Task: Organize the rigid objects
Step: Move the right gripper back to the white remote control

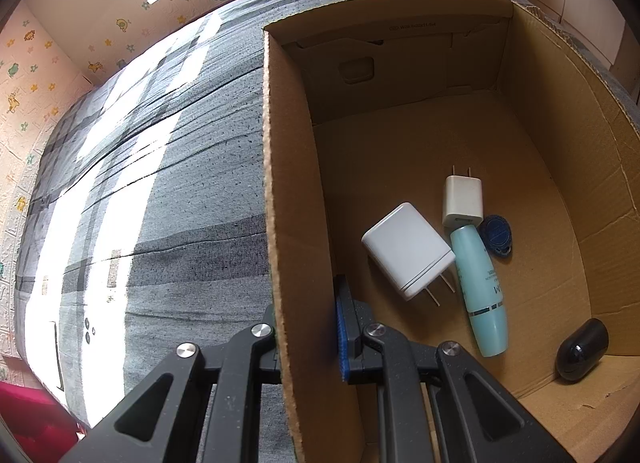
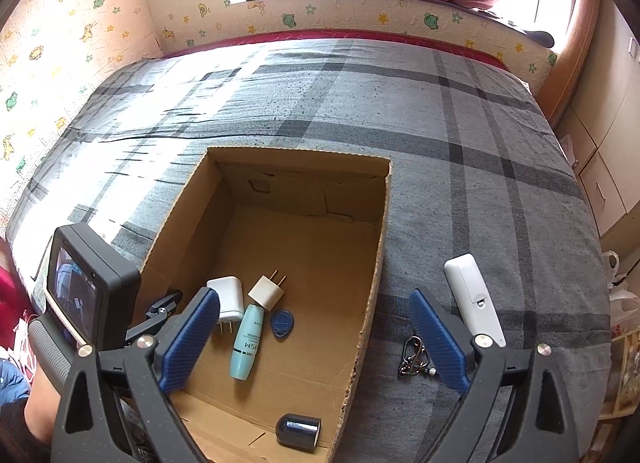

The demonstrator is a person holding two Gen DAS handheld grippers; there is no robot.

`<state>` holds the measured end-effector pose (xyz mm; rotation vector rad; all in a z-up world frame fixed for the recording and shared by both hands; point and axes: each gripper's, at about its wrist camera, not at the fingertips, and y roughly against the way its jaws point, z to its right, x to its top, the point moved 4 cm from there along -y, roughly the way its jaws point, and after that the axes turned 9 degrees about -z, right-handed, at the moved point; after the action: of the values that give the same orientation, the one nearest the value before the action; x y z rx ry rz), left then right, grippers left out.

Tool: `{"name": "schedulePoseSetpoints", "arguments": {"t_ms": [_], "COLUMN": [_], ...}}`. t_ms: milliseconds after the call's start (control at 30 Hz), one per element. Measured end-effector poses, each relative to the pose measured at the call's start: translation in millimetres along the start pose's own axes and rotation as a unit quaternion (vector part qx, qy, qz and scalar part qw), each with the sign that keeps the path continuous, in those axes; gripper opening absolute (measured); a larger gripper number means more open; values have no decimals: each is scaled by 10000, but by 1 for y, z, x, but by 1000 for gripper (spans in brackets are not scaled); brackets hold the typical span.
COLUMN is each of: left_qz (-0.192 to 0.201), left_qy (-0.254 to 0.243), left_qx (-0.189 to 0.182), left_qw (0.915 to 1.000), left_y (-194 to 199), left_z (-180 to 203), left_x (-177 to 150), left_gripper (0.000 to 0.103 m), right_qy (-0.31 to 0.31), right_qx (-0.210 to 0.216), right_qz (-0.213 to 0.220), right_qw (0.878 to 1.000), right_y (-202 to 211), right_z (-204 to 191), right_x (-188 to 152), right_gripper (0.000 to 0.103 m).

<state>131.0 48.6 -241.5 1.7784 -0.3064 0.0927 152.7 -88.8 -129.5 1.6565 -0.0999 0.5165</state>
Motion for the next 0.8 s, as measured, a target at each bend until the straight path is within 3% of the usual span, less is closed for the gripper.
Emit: {"name": "schedulePoseSetpoints", "arguments": {"t_ms": [400,800], "left_qz": [4,2], "left_qy": [14,17], "left_qx": [-39,-49], "left_qw": [10000,10000], "left_y": [-1,0], "left_z": [-1,-1], "left_x": [0,0], "left_gripper": [15,15], "right_qy": [-277,-863], "right_qx": [-487,-722], "right_qz": [-118,-530], "right_qw": [9984,9922], "right_y": [2,-45], "right_z": [69,145], "right_x": [-9,-14], "right_gripper": [103,103]}}
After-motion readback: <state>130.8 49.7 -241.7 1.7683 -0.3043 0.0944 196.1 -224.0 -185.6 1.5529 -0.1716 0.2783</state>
